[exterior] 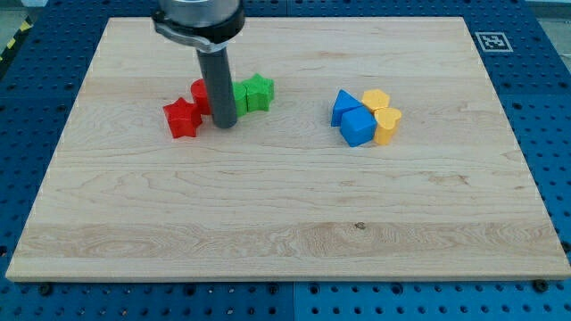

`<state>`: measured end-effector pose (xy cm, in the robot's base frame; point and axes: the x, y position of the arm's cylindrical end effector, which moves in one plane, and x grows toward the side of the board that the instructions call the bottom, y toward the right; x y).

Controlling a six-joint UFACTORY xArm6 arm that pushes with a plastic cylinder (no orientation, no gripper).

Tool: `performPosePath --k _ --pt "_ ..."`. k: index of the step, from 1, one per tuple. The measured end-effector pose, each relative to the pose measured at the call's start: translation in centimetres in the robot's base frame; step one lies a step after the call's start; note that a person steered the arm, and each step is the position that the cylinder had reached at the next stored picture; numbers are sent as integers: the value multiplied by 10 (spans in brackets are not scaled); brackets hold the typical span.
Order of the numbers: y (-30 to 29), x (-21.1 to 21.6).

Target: Push the red circle a bit up

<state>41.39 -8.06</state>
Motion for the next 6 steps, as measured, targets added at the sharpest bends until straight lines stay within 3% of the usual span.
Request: performPosePath --k 3,5,6 --pt "34 -8" --pt "-34 -8" --pt "-35 -15"
